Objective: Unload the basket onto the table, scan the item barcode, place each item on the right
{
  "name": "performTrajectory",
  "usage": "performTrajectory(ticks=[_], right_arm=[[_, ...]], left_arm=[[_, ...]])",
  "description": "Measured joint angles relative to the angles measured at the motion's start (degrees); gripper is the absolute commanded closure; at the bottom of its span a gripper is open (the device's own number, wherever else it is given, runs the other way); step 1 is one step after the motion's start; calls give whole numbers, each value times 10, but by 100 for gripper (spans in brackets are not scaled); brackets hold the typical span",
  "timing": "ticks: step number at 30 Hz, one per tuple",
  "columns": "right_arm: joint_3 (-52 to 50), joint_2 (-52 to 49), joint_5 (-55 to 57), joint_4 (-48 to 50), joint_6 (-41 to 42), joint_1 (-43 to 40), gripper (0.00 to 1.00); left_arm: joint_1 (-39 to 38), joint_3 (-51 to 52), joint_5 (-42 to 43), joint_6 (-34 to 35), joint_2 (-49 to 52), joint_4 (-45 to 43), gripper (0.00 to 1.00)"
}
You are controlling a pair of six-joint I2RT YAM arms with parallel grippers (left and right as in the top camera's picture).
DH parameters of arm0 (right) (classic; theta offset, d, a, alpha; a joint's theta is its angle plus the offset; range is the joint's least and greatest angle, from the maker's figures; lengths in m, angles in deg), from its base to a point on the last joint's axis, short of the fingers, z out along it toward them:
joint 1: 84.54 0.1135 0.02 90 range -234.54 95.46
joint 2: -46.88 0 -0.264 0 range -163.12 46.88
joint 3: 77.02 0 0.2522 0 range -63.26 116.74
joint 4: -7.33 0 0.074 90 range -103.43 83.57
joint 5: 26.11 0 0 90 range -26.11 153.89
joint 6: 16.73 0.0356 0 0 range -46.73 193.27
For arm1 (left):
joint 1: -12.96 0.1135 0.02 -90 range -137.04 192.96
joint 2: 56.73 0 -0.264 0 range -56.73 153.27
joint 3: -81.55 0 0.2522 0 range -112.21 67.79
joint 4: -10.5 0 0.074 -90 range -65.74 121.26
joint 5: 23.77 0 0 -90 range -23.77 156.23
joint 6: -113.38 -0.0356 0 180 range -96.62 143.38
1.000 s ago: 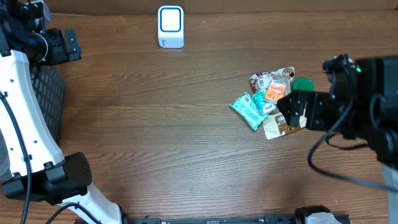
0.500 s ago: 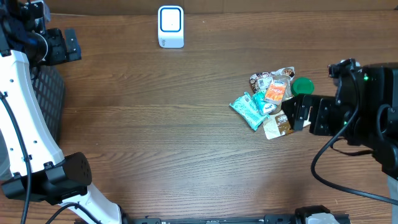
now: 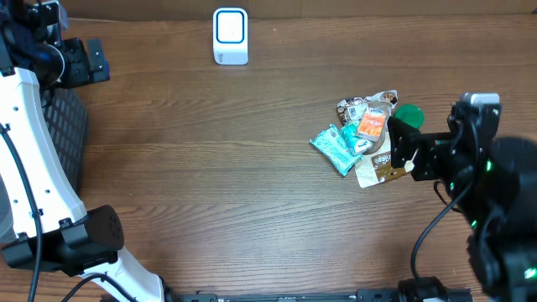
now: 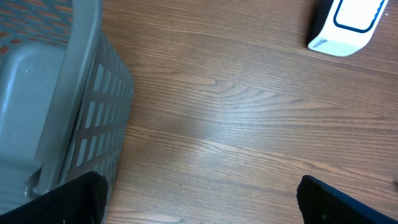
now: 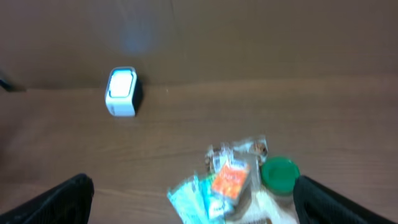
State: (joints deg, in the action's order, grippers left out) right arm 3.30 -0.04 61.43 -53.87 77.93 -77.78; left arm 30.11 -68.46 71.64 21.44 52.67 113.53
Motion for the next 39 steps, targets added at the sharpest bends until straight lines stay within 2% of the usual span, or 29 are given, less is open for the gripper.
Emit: performTrajectory(ticks=[9,17,27,39], right_arm=[[-327,205,2,281,-3,0,0],[-529,338,3,424,-4,0,0],[-633,432,3,459,-4,0,0],[-655,461,4,424,-4,0,0]], left_arm=[[0,0,0,0,0,0,0],[0,0,0,0,0,0,0],[0,0,0,0,0,0,1],[0,0,0,0,0,0,0]])
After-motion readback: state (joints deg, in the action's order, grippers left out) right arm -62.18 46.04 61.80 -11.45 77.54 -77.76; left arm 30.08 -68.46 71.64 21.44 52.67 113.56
